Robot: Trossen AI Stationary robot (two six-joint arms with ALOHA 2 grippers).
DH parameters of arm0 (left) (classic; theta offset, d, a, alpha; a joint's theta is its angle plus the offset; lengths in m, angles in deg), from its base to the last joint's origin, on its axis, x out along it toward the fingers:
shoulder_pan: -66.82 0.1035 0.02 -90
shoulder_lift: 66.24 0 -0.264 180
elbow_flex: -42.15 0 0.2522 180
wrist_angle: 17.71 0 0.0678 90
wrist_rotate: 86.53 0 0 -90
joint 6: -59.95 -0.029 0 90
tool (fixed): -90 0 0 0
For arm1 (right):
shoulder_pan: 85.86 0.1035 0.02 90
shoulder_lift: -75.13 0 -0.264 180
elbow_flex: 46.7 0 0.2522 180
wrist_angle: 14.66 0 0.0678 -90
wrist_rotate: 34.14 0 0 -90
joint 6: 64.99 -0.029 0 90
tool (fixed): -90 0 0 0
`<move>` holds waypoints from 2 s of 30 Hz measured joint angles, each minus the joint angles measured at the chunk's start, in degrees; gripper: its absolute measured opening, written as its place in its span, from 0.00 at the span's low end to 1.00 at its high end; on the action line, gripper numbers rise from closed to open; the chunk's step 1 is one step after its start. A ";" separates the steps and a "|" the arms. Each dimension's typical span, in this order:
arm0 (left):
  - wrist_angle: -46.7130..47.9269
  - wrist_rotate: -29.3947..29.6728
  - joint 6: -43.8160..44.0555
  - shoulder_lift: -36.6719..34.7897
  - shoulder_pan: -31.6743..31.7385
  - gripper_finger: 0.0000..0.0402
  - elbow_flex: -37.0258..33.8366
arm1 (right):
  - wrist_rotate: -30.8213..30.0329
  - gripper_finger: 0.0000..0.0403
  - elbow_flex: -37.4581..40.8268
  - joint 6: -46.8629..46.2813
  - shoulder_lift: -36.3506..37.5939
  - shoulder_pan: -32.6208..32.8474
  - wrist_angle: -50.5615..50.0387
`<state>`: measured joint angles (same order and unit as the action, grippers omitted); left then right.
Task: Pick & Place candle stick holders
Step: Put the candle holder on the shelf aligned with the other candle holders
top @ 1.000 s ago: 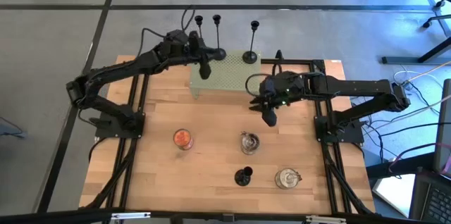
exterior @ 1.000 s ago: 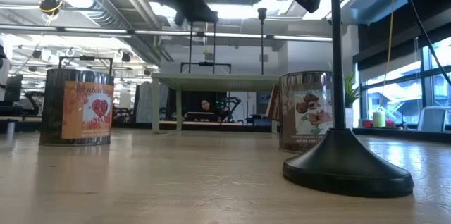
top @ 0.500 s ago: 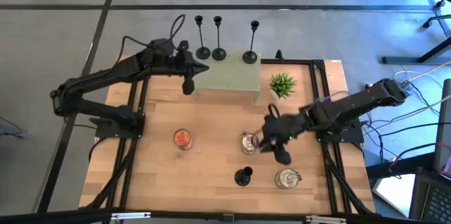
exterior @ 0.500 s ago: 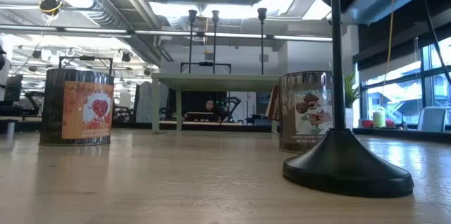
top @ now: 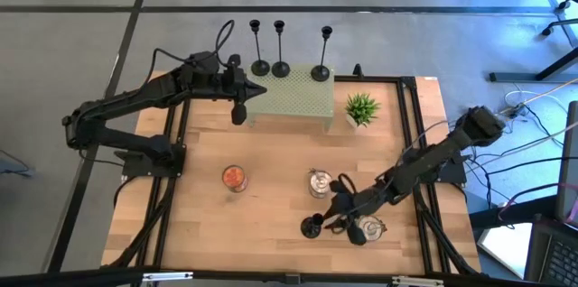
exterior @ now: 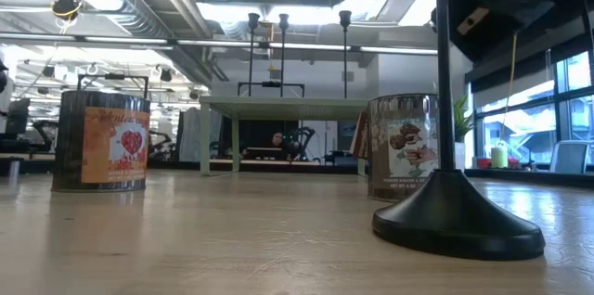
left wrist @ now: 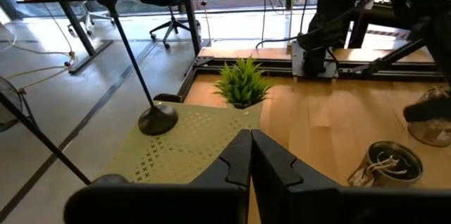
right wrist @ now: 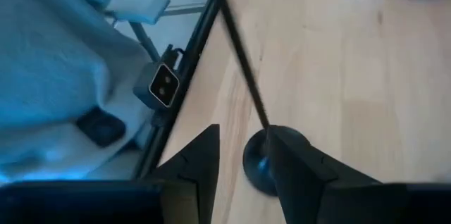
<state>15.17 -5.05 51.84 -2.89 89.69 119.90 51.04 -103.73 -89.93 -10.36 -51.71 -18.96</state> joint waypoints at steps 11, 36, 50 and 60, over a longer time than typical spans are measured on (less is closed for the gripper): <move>-2.42 0.02 1.25 -0.01 0.02 0.01 0.00 | -10.60 0.31 -0.46 2.87 -8.23 1.92 7.43; -2.60 0.02 0.32 -0.01 0.02 0.01 0.00 | -14.64 0.08 -0.55 -1.73 -8.60 -0.30 12.36; -2.58 0.04 0.33 -0.01 0.02 0.01 0.00 | -21.03 0.07 -5.84 9.05 -8.60 -6.62 17.09; -2.40 0.11 -0.92 0.00 0.02 0.01 0.00 | -26.96 0.07 -22.79 15.41 -8.58 -16.63 -4.17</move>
<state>12.77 -4.94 50.92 -2.89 89.71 119.90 24.08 -126.51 -74.52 -18.94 -68.33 -23.13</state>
